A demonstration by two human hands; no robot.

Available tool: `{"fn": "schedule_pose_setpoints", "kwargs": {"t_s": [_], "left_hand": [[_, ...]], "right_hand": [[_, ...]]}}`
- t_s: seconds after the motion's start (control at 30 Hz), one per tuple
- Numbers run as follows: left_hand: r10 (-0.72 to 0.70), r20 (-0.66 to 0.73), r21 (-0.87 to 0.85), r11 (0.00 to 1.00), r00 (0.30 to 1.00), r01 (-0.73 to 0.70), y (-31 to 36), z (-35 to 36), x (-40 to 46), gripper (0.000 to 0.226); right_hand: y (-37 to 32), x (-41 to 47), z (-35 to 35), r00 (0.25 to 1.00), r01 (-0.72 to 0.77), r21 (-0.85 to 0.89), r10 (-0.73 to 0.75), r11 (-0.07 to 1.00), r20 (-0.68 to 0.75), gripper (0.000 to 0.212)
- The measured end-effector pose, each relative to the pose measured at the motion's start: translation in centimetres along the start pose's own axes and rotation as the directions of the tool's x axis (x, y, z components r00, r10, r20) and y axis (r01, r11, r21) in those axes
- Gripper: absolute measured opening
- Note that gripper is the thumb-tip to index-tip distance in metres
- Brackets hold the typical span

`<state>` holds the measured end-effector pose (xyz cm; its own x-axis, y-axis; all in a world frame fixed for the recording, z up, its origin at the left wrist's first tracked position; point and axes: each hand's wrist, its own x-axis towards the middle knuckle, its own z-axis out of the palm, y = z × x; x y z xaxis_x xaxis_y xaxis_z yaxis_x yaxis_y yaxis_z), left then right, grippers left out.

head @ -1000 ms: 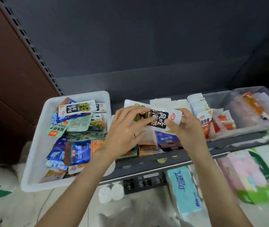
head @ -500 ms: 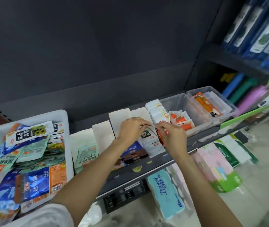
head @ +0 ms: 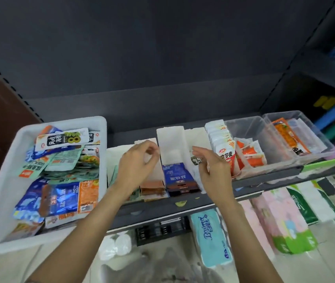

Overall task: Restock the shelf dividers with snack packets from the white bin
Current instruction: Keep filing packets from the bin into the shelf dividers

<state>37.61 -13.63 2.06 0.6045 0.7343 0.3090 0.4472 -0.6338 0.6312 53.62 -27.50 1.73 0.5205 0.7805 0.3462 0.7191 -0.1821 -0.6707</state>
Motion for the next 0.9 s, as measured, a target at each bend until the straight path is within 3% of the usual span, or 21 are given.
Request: {"fn": "schedule_pose_setpoints", "kwargs": {"t_s": [0.13, 0.23, 0.33, 0.4, 0.5, 0.6, 0.7, 0.77, 0.83, 0.9], "left_hand": [[-0.251, -0.154, -0.103, 0.966, 0.956, 0.237, -2.8, -5.1, -4.4, 0.006], [-0.342, -0.19, 0.075, 0.93, 0.92, 0.361, -6.1, -8.0, -8.0, 0.003], [-0.44, -0.196, 0.252, 0.841, 0.876, 0.479, -11.1, -10.5, -10.9, 0.013], [-0.513, -0.18, 0.346, 0.765, 0.839, 0.542, -14.7, -11.8, -12.3, 0.029], [-0.668, -0.168, 0.405, 0.624, 0.725, 0.669, -17.7, -12.8, -13.3, 0.054], [-0.71, -0.115, 0.472, 0.577, 0.695, 0.667, -18.3, -12.7, -13.2, 0.068], [-0.711, -0.084, 0.459, 0.594, 0.698, 0.661, -18.8, -12.7, -13.0, 0.066], [-0.706, -0.071, 0.424, 0.618, 0.704, 0.662, -19.0, -12.7, -13.0, 0.062], [-0.699, -0.054, 0.372, 0.649, 0.713, 0.664, -18.9, -12.8, -12.8, 0.054], [-0.688, -0.047, 0.355, 0.666, 0.724, 0.656, -18.9, -13.0, -12.8, 0.043]], "right_hand": [[-6.4, 0.1, 1.9, 0.966, 0.17, 0.15, -0.195, 0.974, 0.17, 0.03], [-10.5, -0.2, 5.5, 0.9, 0.28, 0.229, -0.338, 0.932, 0.274, 0.027], [-13.7, -0.9, 10.0, 0.852, 0.287, 0.312, -0.39, 0.906, 0.35, 0.029], [-15.2, -1.3, 13.3, 0.796, 0.309, 0.267, -0.402, 0.913, 0.452, 0.028], [-17.1, -1.5, 18.4, 0.626, 0.443, 0.061, -0.357, 0.895, 0.693, 0.03], [-18.4, -1.6, 22.4, 0.509, 0.54, -0.09, -0.239, 0.837, 0.827, 0.035], [-19.2, -1.6, 24.9, 0.475, 0.562, -0.234, -0.077, 0.794, 0.877, 0.068], [-19.4, -1.9, 25.9, 0.487, 0.622, -0.302, -0.055, 0.722, 0.871, 0.081], [-19.4, -2.3, 26.2, 0.526, 0.687, -0.342, -0.113, 0.641, 0.843, 0.073], [-19.1, -2.4, 26.1, 0.554, 0.725, -0.325, -0.234, 0.607, 0.799, 0.048]]}}
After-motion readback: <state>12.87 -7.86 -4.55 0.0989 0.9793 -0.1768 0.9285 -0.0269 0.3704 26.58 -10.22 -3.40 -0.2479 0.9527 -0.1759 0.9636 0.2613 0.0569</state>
